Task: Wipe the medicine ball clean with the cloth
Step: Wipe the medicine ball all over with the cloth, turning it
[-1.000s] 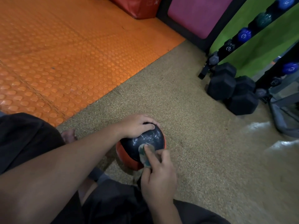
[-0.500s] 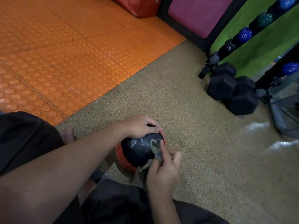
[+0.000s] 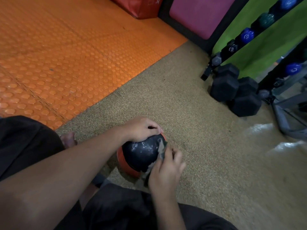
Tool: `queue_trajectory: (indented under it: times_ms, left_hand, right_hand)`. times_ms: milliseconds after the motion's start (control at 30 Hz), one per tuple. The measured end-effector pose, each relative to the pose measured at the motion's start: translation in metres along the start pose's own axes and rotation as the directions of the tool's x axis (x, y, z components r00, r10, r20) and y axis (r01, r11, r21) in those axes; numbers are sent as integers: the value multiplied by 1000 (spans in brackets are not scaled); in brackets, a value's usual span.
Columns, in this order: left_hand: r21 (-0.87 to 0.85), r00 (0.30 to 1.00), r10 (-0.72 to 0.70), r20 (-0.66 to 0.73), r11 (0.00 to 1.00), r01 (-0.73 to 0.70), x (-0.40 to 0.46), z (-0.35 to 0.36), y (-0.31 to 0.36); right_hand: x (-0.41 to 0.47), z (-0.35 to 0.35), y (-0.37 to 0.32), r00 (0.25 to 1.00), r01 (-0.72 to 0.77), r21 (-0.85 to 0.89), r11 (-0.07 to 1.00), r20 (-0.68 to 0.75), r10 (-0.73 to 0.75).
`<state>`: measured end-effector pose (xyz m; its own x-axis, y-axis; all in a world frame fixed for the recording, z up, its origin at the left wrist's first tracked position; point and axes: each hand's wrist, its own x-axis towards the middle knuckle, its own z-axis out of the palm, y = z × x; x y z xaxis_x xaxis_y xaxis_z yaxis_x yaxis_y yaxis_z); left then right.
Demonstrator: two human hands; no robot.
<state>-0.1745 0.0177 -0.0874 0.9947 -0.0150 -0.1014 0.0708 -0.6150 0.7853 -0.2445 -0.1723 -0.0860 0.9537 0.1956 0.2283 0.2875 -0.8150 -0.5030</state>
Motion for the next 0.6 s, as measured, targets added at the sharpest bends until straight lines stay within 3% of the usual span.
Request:
queue_trajectory:
  times_ms: [100,167,300,433,500,600]
  left_hand:
    - [105,999,33,11,994,-34,-1,9,7]
    - [136,1000,31,3,990,-31,-2,9,10]
    - [34,1000,3,8,999,-3,0,3,1]
    - [30,999,-44,27,999,43,1,1,1]
    - [33,1000,-20,19,999,20,2,3,3]
    - [56,1000,-8,-11,998,8,1,6,5]
  right_hand:
    - [58,-3,-1,979,-193,103,976,91,184]
    - [72,-3,-9,966,-245,142,959,120,229]
    - [18,1,-13,995,-11,114,993,98,0]
    - [-39,-10,-13,972,123,201,972,174,-159]
    - [-26,-10,-10,969,105,164,981,203,-138]
    - [23,-8,-5,986,-60,187,981,164,29]
